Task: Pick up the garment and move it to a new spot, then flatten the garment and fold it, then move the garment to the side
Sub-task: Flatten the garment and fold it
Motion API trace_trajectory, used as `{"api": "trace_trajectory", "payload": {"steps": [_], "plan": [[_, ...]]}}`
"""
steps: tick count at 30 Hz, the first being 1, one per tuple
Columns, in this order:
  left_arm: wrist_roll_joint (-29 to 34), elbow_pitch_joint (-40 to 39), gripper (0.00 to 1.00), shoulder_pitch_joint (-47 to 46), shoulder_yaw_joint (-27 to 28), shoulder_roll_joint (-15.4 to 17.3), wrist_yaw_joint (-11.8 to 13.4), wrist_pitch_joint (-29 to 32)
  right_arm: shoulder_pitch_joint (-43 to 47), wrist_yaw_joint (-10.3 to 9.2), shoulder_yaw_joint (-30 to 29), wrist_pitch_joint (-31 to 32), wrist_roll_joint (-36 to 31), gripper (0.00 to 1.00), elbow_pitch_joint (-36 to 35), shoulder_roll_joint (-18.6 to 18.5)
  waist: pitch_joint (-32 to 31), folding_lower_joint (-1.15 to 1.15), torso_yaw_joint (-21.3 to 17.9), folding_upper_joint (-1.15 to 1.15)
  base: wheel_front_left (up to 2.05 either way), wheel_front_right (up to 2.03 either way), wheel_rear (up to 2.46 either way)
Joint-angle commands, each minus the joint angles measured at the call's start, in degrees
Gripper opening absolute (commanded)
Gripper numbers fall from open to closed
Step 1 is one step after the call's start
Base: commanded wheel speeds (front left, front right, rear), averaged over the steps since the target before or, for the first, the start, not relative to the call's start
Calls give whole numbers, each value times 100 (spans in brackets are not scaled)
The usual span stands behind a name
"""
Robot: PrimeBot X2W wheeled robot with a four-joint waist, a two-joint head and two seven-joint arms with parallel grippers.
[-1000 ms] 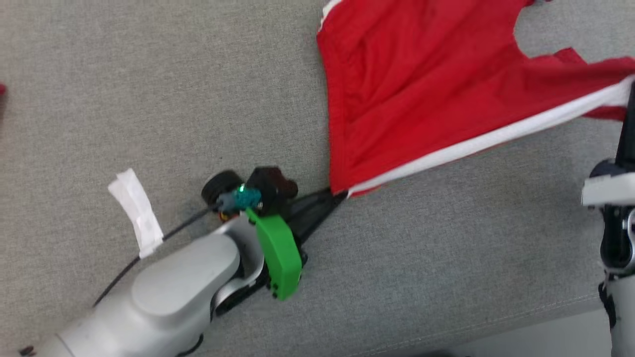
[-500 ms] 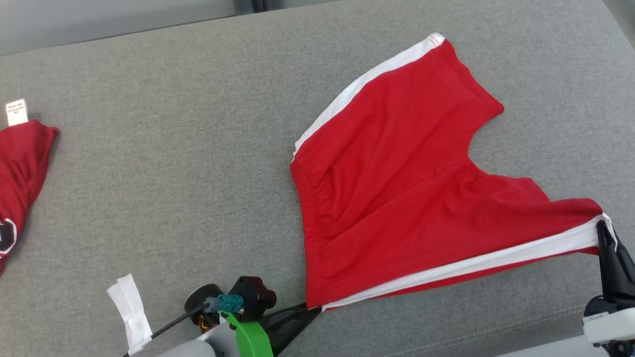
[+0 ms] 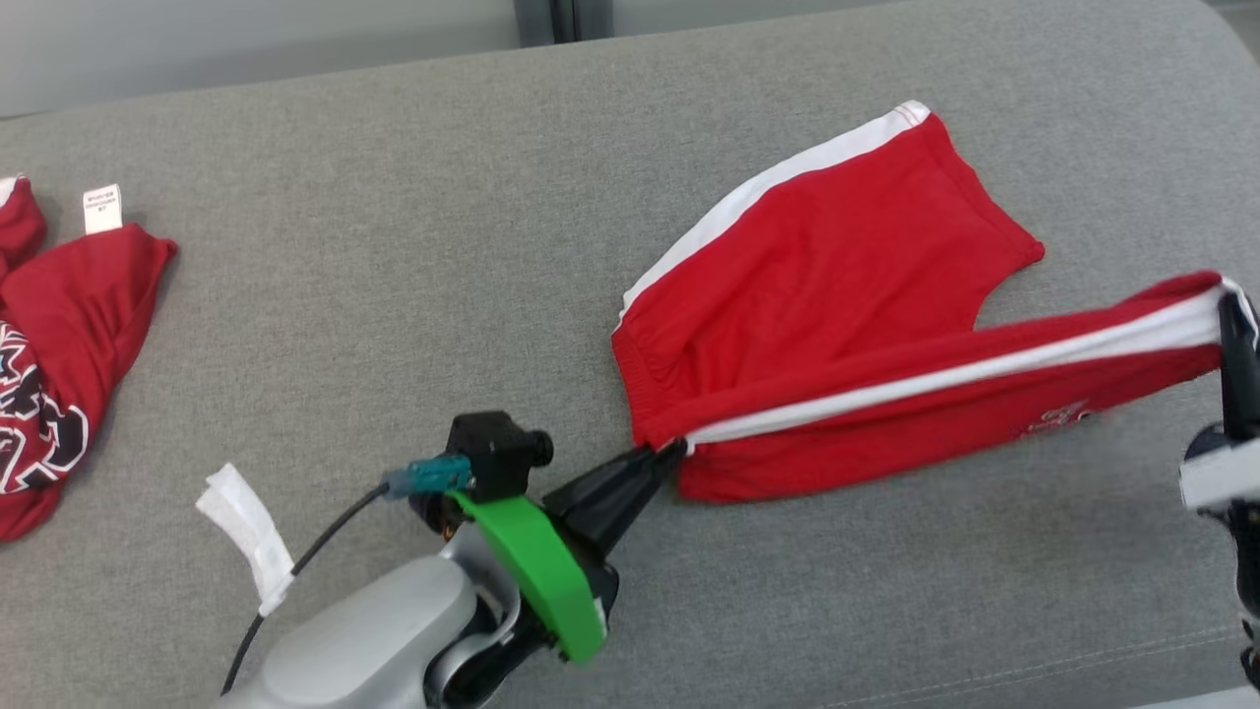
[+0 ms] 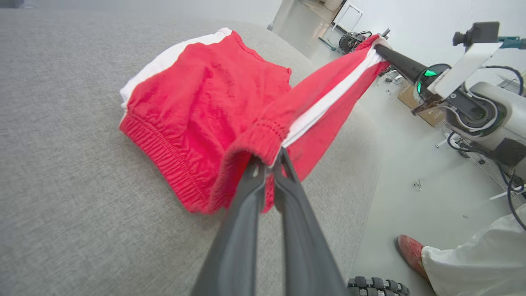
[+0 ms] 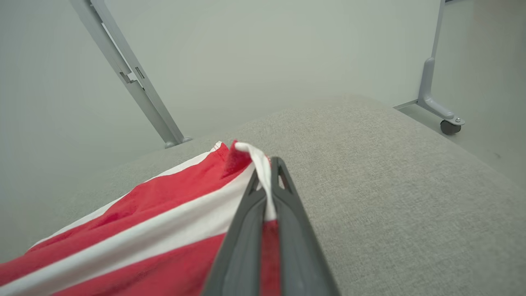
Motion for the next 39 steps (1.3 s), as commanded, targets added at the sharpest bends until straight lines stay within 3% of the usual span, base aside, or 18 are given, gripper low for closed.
{"api": "trace_trajectory", "payload": {"steps": [1, 6, 15, 25, 31, 32, 33, 34, 39], "plan": [[-149, 188, 0, -181, 101, -154, -24, -88, -422, -10, 43, 61, -79, 0, 215, -56, 260, 0, 163, 0, 0, 0, 0], [-505, 713, 0, -803, 191, -669, -42, -209, -1824, -9, 322, 390, -145, 0, 1127, -209, 723, 0, 345, 0, 0, 0, 0], [-712, 1345, 0, -1673, 52, -935, -41, -418, -4028, -9, 1376, 663, -520, 0, 2894, -370, 1382, 0, 644, 0, 0, 0, 0], [-765, 1641, 0, -1949, -141, -1117, -42, -497, -4925, -8, 2230, -113, -660, 0, 4004, -452, 1507, 0, 913, 0, 0, 0, 0], [-575, 1657, 0, -1849, 186, -1169, -43, -493, -5264, -8, 2446, -363, -638, 2, 4515, -420, 1559, 0, 933, 0, 0, 0, 0], [-548, 1658, 39, -1823, 218, -1189, -43, -493, -5293, -8, 2471, -380, -570, 34, 4558, -386, 1566, 0, 933, 0, 0, 0, 0], [-531, 1664, 71, -1799, 253, -1212, -43, -494, -5325, -8, 2501, -412, -509, 81, 4598, -351, 1573, 0, 932, 0, 0, 0, 0], [-494, 1677, 100, -1792, 331, -1233, -43, -494, -5354, -8, 2539, -438, -473, 100, 4630, -348, 1579, 0, 929, 0, 0, 0, 0], [-130, 1729, 100, -1675, 679, -1316, -43, -488, -5328, -8, 2666, -602, -310, 100, 4580, -344, 1546, 0, 889, 0, 0, 0, 0]]}}
